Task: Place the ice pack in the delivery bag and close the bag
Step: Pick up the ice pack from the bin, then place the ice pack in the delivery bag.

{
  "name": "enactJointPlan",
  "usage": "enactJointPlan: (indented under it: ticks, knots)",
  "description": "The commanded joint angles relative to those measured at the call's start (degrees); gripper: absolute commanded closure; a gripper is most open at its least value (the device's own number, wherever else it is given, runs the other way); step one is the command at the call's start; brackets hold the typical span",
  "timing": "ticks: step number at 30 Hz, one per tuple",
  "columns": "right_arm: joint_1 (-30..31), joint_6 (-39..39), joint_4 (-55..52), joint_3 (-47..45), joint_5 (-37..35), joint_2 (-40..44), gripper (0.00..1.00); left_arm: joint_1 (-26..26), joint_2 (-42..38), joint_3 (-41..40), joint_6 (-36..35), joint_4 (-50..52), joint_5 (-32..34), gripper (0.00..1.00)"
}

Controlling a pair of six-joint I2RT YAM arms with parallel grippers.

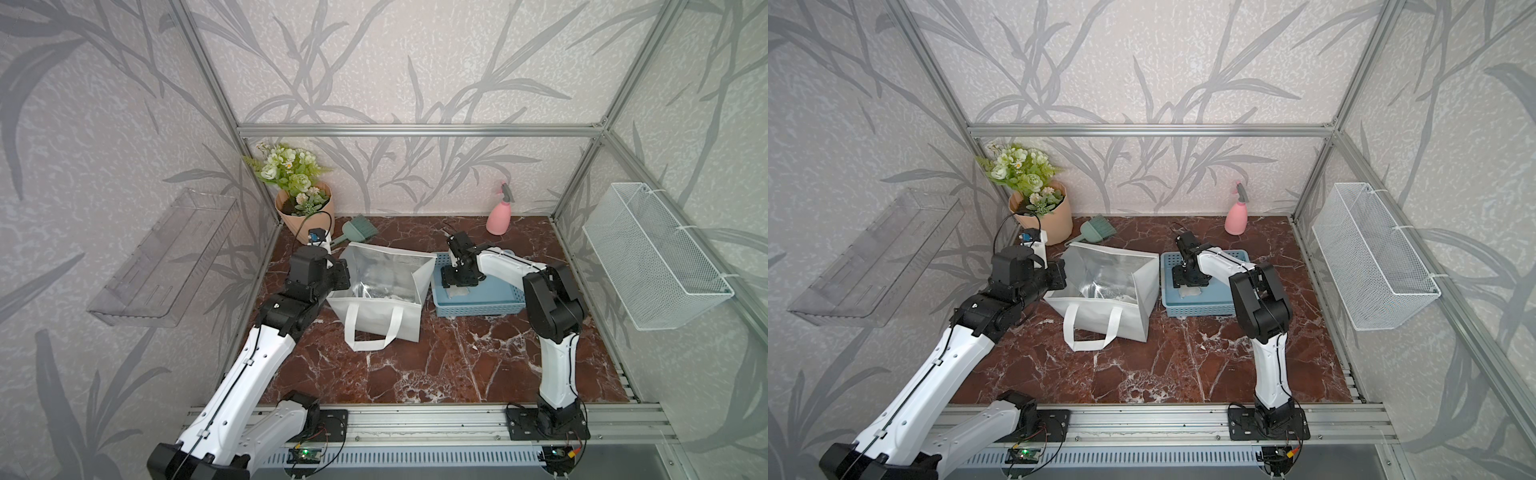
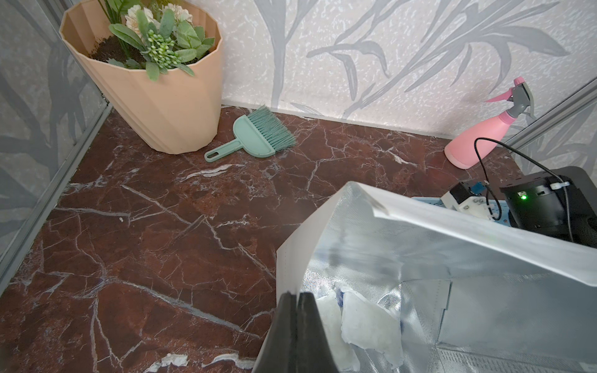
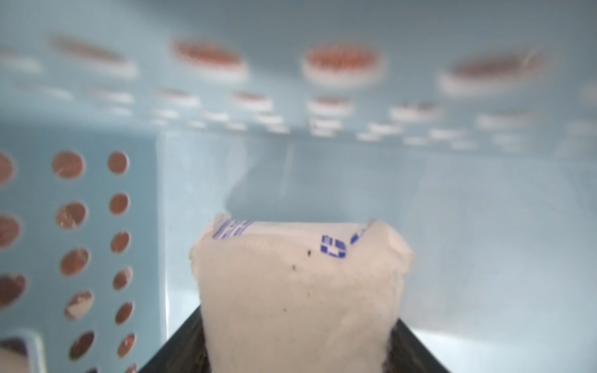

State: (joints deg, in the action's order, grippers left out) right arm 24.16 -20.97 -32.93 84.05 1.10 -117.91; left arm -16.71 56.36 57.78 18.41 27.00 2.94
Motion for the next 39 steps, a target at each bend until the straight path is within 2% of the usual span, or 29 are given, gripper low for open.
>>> enactJointPlan:
  ticks: [1,8,11,14,17,22,27,31,39]
  knots:
    - [-1.3,-1.7,-1.8,-2.0,1.2,6.7,0.55,0.4,-0.7,0.9,-0.7,-1.0,0.3,1.00]
    - [-1.8,-1.8,-2.6,-1.1,3.5,18.8,0.56,0.4,-0.6,0.8,-0.7,-1.4,-0.1,1.00]
    - [-1.1,-1.2,0.4,-0.4,6.5,25.6,0.57,0.4,-0.5,0.9,-0.7,-1.6,-0.2,1.00]
    - [1.8,1.5,4.5,1.9,8.0,30.5,0.58,0.4,-0.2,1.1,-0.6,-1.7,-0.6,1.00]
    - [6.3,5.9,6.7,6.7,9.7,31.7,0.58,0.4,0.0,1.0,-0.4,-2.0,-1.2,1.00]
    - [14.6,13.0,4.4,18.8,16.9,25.6,0.59,0.4,-0.1,0.9,-0.4,-2.0,-1.4,1.00]
    - [21.1,21.1,-3.9,27.2,18.9,16.4,0.57,0.4,-0.1,1.3,0.0,-1.4,-1.4,1.00]
    - [22.6,23.3,-8.2,27.4,20.4,11.4,0.57,0.4,-0.6,1.5,0.0,-1.1,-1.2,1.00]
    - [25.3,26.8,-12.6,25.4,14.7,3.6,0.55,0.4,-0.8,1.7,0.3,-1.0,-1.9,1.00]
